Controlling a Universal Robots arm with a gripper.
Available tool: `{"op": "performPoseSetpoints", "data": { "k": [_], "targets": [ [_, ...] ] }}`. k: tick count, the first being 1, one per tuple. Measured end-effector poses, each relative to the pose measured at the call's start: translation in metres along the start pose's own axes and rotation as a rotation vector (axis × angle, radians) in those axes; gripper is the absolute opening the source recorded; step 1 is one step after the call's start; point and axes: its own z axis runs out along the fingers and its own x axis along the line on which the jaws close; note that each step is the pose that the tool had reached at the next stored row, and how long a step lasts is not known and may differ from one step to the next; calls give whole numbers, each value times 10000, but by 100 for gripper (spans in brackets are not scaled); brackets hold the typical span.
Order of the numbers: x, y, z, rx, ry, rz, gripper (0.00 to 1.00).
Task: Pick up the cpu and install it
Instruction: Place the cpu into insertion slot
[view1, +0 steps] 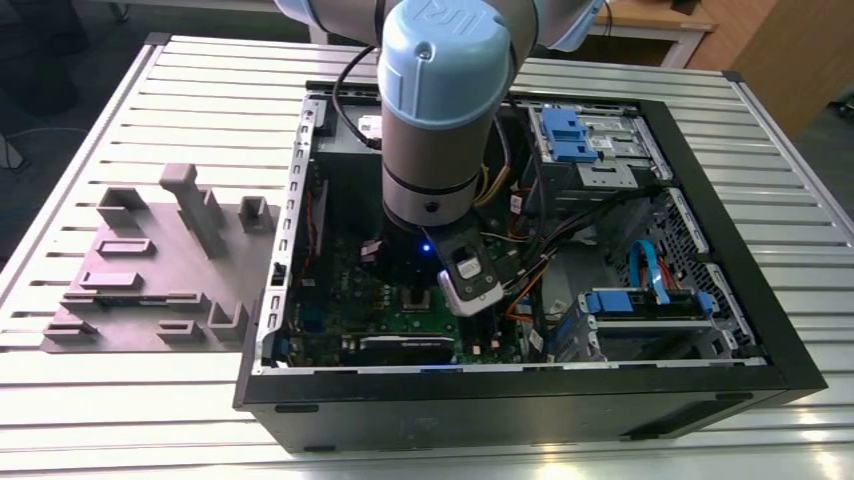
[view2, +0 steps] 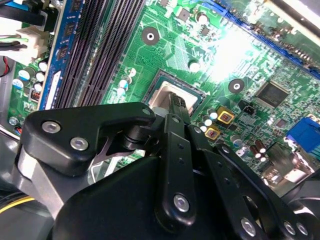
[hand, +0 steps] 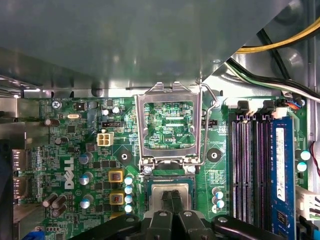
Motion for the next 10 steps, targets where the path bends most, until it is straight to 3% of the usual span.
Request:
{"op": "performPoseSetpoints", "data": {
  "k": [5,10],
  "targets": [
    [-2,5,-26,-30,-13,0,10],
    [-3,5,-179,-5,-2,0,10]
  ]
}}
